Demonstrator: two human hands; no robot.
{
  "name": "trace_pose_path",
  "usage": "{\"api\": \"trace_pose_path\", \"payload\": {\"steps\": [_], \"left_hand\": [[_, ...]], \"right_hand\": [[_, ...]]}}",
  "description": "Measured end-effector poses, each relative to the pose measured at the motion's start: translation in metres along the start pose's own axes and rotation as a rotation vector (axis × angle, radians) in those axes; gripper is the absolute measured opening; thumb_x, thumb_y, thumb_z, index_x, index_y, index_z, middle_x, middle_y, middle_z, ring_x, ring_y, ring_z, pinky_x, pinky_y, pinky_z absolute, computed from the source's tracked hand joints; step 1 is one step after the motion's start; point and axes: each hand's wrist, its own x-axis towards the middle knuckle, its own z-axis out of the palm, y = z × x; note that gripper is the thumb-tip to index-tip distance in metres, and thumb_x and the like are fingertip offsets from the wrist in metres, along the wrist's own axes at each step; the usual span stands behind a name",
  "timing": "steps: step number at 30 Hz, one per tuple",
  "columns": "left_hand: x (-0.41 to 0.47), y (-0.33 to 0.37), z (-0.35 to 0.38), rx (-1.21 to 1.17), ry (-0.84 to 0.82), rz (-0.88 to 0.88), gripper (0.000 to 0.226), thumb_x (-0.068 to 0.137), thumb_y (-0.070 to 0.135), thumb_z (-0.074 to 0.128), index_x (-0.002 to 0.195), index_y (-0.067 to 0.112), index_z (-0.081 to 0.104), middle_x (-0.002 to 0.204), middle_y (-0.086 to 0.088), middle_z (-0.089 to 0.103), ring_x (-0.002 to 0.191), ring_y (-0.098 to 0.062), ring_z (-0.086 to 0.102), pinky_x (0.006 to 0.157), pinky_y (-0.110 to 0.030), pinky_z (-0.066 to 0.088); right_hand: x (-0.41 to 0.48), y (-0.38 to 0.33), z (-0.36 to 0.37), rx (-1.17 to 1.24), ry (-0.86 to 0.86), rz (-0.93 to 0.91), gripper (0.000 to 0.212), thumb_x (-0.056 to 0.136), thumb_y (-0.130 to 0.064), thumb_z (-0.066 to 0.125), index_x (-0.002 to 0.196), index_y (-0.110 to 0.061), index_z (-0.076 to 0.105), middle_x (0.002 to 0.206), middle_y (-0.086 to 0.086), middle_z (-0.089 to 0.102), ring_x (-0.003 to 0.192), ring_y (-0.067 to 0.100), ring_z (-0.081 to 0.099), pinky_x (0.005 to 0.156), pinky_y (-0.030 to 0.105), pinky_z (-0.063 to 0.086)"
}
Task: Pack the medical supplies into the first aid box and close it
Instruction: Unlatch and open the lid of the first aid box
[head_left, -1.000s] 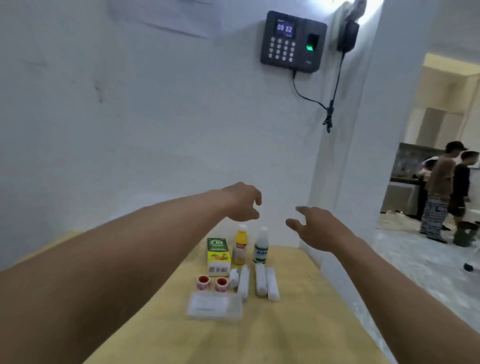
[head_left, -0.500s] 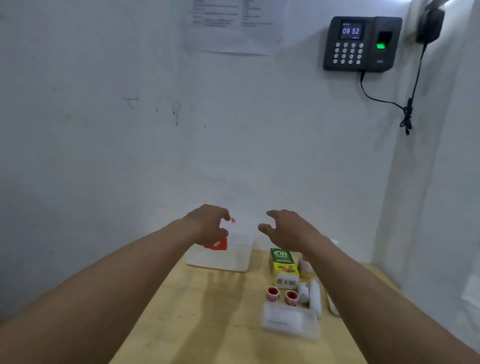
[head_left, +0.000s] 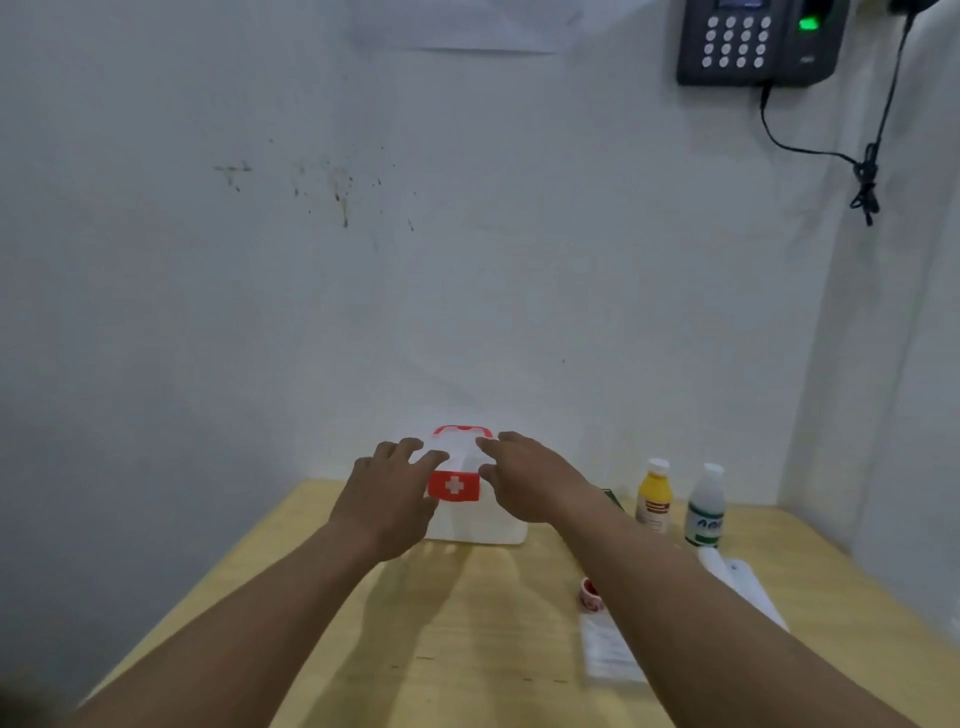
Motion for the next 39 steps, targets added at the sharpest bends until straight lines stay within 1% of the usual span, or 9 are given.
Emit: {"api": "trace_pose_path", "payload": {"steps": [7,13,16,23,27,29,32,36,39], "left_hand": [[-0.008,0.009,0.018,-0.077,0.208,-0.081,0.035,0.092,0.037,0.058,0.124,0.022,0.057,0.128,-0.002,0.057,0.112,-0.025,0.055,0.085,-0.036,0.047],[-0.008,0.038,0.025,-0.381,0.201,-0.539,0.044,0.086,0.064,0.056,0.089,0.02,0.063,0.081,0.006,0.065,0.07,-0.015,0.059,0.054,-0.026,0.039],[-0.001,0.05,0.03,-0.531,0.165,-0.717,0.054,0.08,0.07,0.058,0.075,0.016,0.067,0.069,0.002,0.066,0.059,-0.016,0.061,0.047,-0.022,0.03],[0.005,0.061,0.036,-0.955,0.158,-0.97,0.058,0.076,0.064,0.068,0.088,0.008,0.07,0.087,-0.006,0.071,0.069,-0.022,0.06,0.051,-0.025,0.035],[0.008,0.07,0.035,-1.405,0.188,-1.18,0.043,0.071,0.049,0.081,0.077,0.013,0.058,0.09,-0.005,0.065,0.08,-0.024,0.06,0.075,-0.036,0.054],[0.009,0.074,0.033,-1.573,0.198,-1.253,0.047,0.067,0.045,0.085,0.083,0.012,0.056,0.087,-0.005,0.063,0.08,-0.024,0.061,0.085,-0.04,0.057],[0.012,0.075,0.035,-1.638,0.195,-1.272,0.057,0.066,0.044,0.085,0.101,0.01,0.056,0.087,-0.006,0.061,0.075,-0.022,0.058,0.084,-0.039,0.058],[0.012,0.077,0.032,-1.646,0.182,-1.246,0.041,0.074,0.038,0.082,0.078,0.014,0.049,0.082,-0.004,0.056,0.071,-0.021,0.052,0.082,-0.037,0.058],[0.011,0.076,0.033,-1.637,0.155,-1.232,0.04,0.075,0.037,0.081,0.075,0.016,0.047,0.082,-0.005,0.056,0.069,-0.021,0.052,0.082,-0.037,0.058]], "right_hand": [[0.011,0.012,0.012,-0.087,0.083,-0.055,0.043,0.102,-0.015,0.044,0.145,-0.021,0.045,0.132,0.01,0.055,0.118,0.028,0.056,0.095,0.04,0.05],[0.012,0.017,0.019,-0.088,0.137,-0.084,0.042,0.102,-0.013,0.045,0.143,-0.02,0.048,0.13,0.01,0.057,0.117,0.029,0.057,0.093,0.04,0.051],[0.015,0.021,0.019,-0.075,0.144,-0.104,0.041,0.101,-0.012,0.044,0.142,-0.019,0.05,0.128,0.009,0.057,0.116,0.028,0.057,0.091,0.039,0.051],[0.017,0.026,0.021,-0.078,0.145,-0.129,0.05,0.1,-0.011,0.046,0.149,-0.024,0.042,0.133,0.007,0.055,0.121,0.025,0.054,0.091,0.035,0.05],[0.017,0.026,0.019,-0.085,0.135,-0.125,0.054,0.1,-0.009,0.045,0.151,-0.026,0.039,0.137,0.006,0.053,0.123,0.024,0.054,0.092,0.034,0.048],[0.017,0.026,0.019,-0.086,0.129,-0.126,0.057,0.098,-0.007,0.046,0.152,-0.026,0.037,0.138,0.005,0.053,0.122,0.023,0.054,0.091,0.032,0.048],[0.018,0.026,0.018,-0.078,0.124,-0.126,0.061,0.097,-0.004,0.047,0.152,-0.027,0.036,0.137,0.005,0.053,0.12,0.023,0.055,0.09,0.031,0.048],[0.019,0.027,0.017,-0.067,0.118,-0.129,0.063,0.096,-0.002,0.047,0.152,-0.027,0.036,0.138,0.004,0.053,0.121,0.023,0.054,0.094,0.032,0.05],[0.019,0.029,0.017,-0.064,0.122,-0.138,0.062,0.096,-0.002,0.046,0.153,-0.027,0.036,0.139,0.004,0.052,0.122,0.022,0.053,0.093,0.031,0.048]]}}
